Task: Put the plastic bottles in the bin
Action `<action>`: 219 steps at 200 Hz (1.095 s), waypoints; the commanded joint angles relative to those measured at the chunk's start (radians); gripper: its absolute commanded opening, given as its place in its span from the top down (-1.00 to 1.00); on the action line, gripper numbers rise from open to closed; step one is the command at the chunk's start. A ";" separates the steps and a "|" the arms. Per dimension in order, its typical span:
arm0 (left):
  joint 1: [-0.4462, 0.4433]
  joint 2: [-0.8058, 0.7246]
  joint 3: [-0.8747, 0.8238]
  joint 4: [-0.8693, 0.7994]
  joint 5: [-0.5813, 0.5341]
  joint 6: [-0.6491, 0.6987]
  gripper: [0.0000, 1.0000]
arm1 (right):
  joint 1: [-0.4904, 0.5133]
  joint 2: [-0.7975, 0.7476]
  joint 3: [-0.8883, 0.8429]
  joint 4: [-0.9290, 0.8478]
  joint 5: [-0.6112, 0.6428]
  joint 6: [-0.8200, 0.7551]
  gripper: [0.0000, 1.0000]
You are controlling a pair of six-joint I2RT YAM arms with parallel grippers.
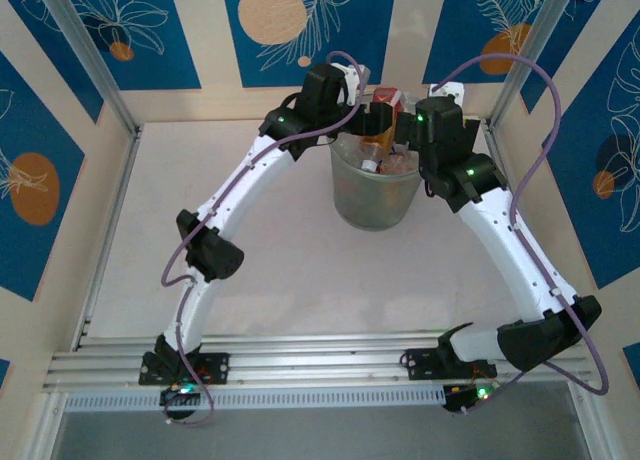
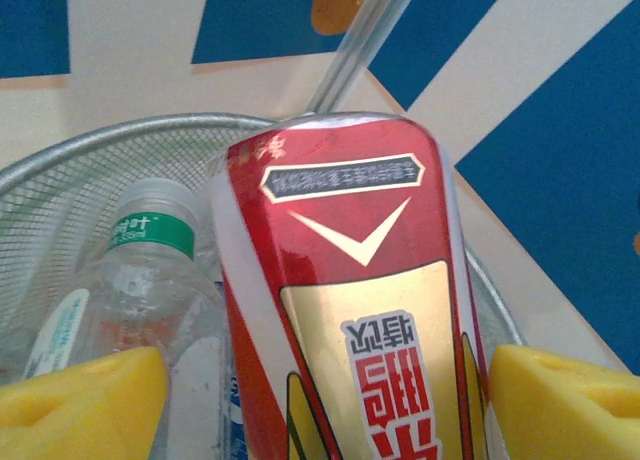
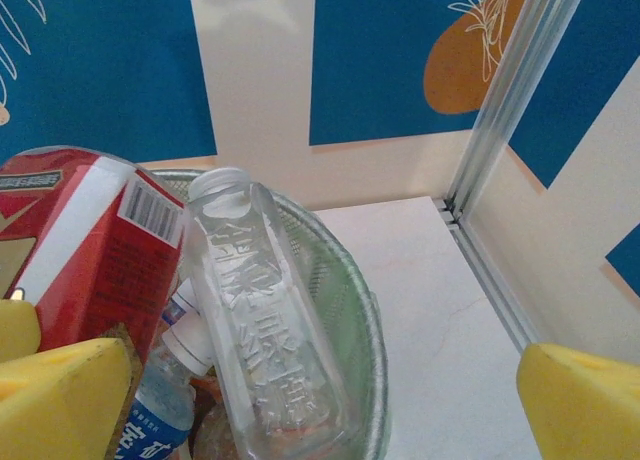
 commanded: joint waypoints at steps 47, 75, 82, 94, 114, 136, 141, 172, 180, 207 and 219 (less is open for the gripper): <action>-0.007 -0.057 0.030 -0.001 -0.058 -0.021 -0.64 | 0.011 0.021 0.058 0.005 -0.051 0.053 -0.96; -0.009 -0.042 0.030 0.029 -0.058 -0.044 -0.62 | 0.020 0.050 0.086 -0.006 -0.062 0.054 -0.95; -0.009 -0.038 0.030 0.036 -0.068 -0.048 -0.60 | 0.022 0.058 0.093 -0.008 -0.062 0.055 -0.94; -0.009 -0.028 0.030 0.045 -0.087 -0.052 -0.50 | 0.027 0.072 0.106 -0.012 -0.065 0.053 -0.94; -0.007 -0.013 0.030 0.051 -0.141 -0.052 -0.37 | 0.034 0.091 0.122 -0.023 -0.066 0.053 -0.93; -0.003 0.008 0.030 0.055 -0.163 -0.053 -0.28 | 0.040 0.106 0.134 -0.032 -0.071 0.054 -0.91; -0.001 0.015 0.030 0.054 -0.163 -0.056 -0.27 | 0.042 0.108 0.137 -0.034 -0.074 0.053 -0.90; 0.017 0.043 0.031 0.067 -0.155 -0.077 -0.22 | 0.047 0.133 0.163 -0.052 -0.084 0.045 -0.86; 0.024 0.044 0.031 0.076 -0.151 -0.083 -0.15 | 0.048 0.141 0.173 -0.058 -0.090 0.042 -0.85; 0.056 0.038 0.033 0.101 -0.132 -0.113 -0.07 | 0.053 0.173 0.210 -0.064 -0.098 0.035 -0.82; 0.069 0.032 0.033 0.110 -0.122 -0.122 -0.08 | 0.053 0.191 0.230 -0.069 -0.109 0.037 -0.78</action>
